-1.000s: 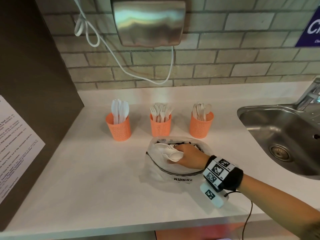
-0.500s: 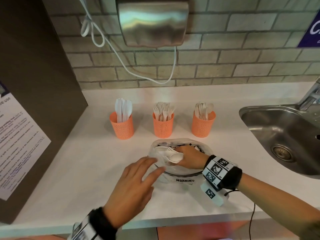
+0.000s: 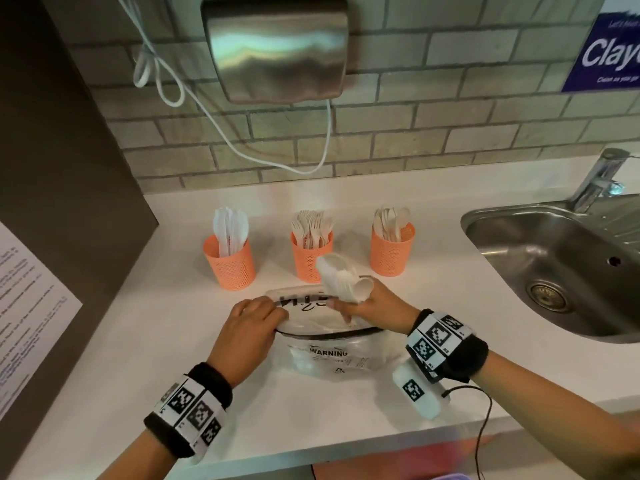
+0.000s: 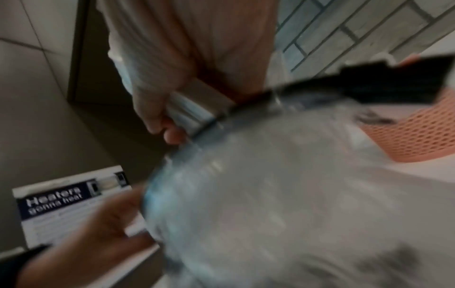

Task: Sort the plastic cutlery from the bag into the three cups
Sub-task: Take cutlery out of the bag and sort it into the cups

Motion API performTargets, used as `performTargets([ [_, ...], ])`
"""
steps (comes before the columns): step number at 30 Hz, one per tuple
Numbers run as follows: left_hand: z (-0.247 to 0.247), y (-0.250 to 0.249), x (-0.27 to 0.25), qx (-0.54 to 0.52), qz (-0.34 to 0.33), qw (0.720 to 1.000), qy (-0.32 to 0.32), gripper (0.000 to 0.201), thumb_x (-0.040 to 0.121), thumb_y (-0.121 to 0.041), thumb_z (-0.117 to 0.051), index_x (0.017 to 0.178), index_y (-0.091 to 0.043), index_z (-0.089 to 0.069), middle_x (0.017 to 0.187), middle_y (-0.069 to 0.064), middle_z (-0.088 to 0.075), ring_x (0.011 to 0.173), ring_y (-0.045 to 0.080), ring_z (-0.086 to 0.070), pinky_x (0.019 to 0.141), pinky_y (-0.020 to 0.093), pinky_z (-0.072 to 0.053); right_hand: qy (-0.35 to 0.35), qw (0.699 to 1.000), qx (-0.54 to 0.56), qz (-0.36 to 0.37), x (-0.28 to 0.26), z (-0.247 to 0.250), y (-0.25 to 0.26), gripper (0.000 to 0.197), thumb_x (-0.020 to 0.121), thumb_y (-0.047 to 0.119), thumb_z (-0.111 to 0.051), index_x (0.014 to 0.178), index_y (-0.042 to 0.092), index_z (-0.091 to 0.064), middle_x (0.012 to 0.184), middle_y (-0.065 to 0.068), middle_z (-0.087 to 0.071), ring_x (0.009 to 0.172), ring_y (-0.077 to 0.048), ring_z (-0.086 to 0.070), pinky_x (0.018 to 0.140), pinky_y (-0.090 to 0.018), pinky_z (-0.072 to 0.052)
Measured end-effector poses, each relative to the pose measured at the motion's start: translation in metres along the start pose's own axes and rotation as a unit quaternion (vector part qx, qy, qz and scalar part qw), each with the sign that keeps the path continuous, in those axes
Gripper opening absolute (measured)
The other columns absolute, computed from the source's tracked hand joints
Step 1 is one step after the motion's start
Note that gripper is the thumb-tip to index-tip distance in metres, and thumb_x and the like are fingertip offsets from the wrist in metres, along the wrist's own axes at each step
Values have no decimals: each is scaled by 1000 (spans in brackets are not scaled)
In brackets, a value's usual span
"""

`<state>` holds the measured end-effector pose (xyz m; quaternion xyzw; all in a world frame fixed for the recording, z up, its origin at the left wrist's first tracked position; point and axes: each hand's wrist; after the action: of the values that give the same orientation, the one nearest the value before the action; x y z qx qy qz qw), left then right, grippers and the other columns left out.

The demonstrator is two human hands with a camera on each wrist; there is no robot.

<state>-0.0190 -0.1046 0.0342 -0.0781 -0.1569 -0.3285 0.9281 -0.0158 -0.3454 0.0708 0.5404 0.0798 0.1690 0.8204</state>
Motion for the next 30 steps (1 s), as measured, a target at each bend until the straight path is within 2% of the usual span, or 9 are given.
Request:
performTargets([
  [2, -8, -2, 1, 3, 17, 997, 76, 44, 46, -4, -79, 82, -25, -63, 74, -7, -63, 79, 12, -57, 69, 21, -42, -42, 993, 97, 44, 5, 0, 15, 6, 88, 13, -59, 82, 13, -57, 64, -5, -55, 50, -4, -55, 59, -21, -52],
  [4, -15, -4, 2, -37, 37, 991, 125, 52, 52, 3, -76, 98, -20, -66, 93, -2, -67, 95, 19, -63, 90, 22, -43, -94, 974, 192, 72, 11, 3, 31, 6, 90, 15, -54, 84, 16, -55, 59, 0, -54, 47, -7, -55, 58, -28, -55],
  [7, -8, -3, 6, -200, 125, 966, 108, 52, 77, -6, -48, 127, -20, -50, 132, -3, -51, 135, 15, -36, 118, 33, -5, -163, 926, 338, 41, 19, 10, 47, 18, 94, 13, -48, 76, 15, -52, 43, 7, -46, 39, -10, -48, 51, -26, -52],
  [9, 10, -14, 15, -333, 165, 928, 0, 39, 81, -12, -43, 117, -24, -53, 124, -4, -57, 122, 3, -47, 114, 18, -15, -193, 895, 402, 23, 22, 13, 53, 19, 93, 14, -49, 74, 16, -50, 40, 6, -43, 37, -10, -46, 46, -21, -48],
  [13, 43, -45, 43, -598, 266, 730, -199, 26, 99, -7, -36, 102, -17, -59, 98, 6, -67, 92, 7, -65, 80, 16, -51, -227, 874, 427, 42, 25, 5, 66, 21, 92, 13, -51, 71, 16, -49, 39, 7, -42, 34, -9, -44, 42, -20, -43],
  [17, 47, -74, 62, -788, 341, 497, -125, 30, 100, -24, -31, 111, -10, -56, 108, 9, -66, 98, 19, -62, 83, 30, -49, -248, 874, 410, 77, 22, -9, 78, 33, 93, 13, -51, 60, 18, -53, 39, 7, -45, 35, -8, -46, 41, -20, -42],
  [21, 35, -93, 65, -855, 383, 343, -64, 35, 100, -29, -29, 104, -7, -56, 93, 11, -64, 79, 19, -61, 80, 34, -52, -260, 885, 377, 85, 16, -24, 75, 43, 92, 14, -54, 52, 27, -63, 41, 7, -50, 38, -8, -48, 44, -21, -44],
  [24, 27, -97, 65, -874, 401, 272, -33, 33, 100, -24, -30, 105, -5, -56, 93, 14, -64, 81, 22, -62, 72, 32, -57, -282, 892, 343, 87, 11, -31, 66, 23, 87, 9, -60, 68, 23, -61, 46, 7, -55, 41, -8, -50, 48, -25, -47],
  [30, 22, -102, 64, -884, 398, 247, 7, 32, 98, -30, -35, 119, -16, -56, 129, 9, -60, 118, 24, -56, 91, 40, -48, -280, 897, 340, 34, -4, -51, 44, 13, 82, 0, -64, 83, 13, -62, 53, 0, -57, 50, -20, -53, 61, -33, -52],
])
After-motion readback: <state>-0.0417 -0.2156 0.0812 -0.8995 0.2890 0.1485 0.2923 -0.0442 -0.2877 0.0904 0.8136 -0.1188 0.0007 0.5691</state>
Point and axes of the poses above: each hand's wrist, its own x-axis towards the middle knuckle, its own z-axis out of the back of the hand, y = z × x
